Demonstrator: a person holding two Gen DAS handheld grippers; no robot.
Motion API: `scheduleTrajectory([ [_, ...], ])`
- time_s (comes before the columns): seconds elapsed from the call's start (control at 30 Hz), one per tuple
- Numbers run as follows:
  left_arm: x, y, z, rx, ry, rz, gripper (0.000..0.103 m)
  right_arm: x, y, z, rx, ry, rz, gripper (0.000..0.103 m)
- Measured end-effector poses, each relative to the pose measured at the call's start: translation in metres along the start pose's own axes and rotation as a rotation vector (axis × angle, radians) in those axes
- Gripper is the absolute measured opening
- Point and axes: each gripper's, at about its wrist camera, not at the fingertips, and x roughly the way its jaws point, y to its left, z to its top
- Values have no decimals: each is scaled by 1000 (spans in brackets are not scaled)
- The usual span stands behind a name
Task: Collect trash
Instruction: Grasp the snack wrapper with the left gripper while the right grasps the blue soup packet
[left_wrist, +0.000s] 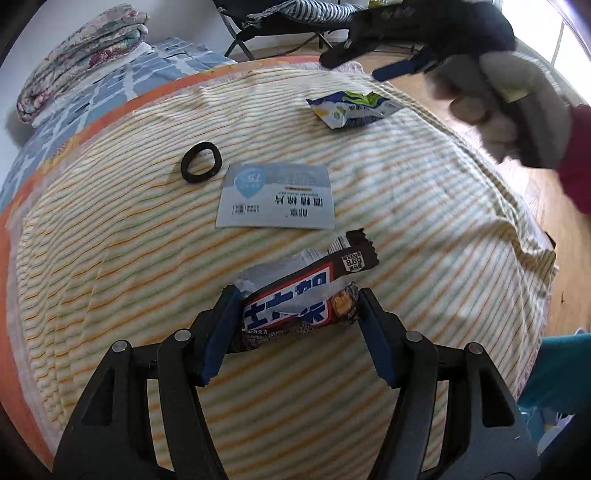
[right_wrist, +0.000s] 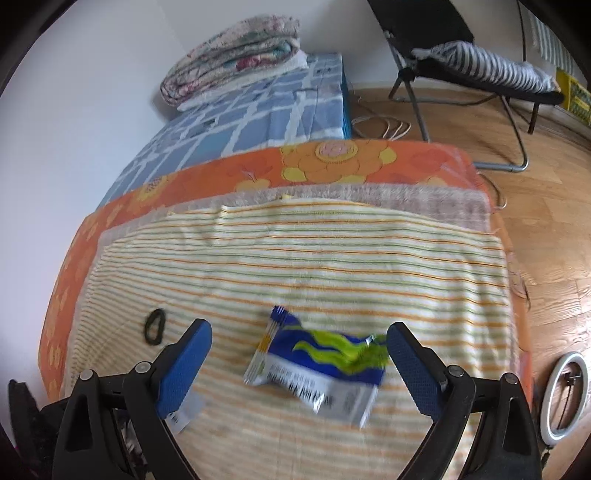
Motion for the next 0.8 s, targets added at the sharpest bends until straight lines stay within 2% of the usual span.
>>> scheduleTrajectory([
  [0.1, -1, 5, 2, -20, -14, -23, 65, 19, -4, 3, -2, 41, 12, 95],
  [0.27, -2, 16, 2, -66, -29, -36, 44, 30, -4, -4, -6, 101, 92, 92],
  [0.4, -4, 24, 2, -95, -35, -42, 37, 29, 2, -14, -41, 121, 106, 92],
  [0.47, -5, 25, 1, -102, -36, -41, 34, 30, 7, -19, -69, 126, 80, 88],
  [0.5, -5, 25, 1, -105, -36, -38, 33, 31, 11, -21, -94, 127, 41, 86],
  [0.63, -6, 27, 1, -121, -35, -32, 23, 30, 24, -27, -189, 121, -111, 57],
  [0.67, -6, 28, 0, -126, -34, -32, 19, 28, 25, -29, -193, 118, -117, 55],
  [0.8, -11, 28, -3, -135, -32, -29, 17, 14, 27, -36, -179, 95, -116, 52],
])
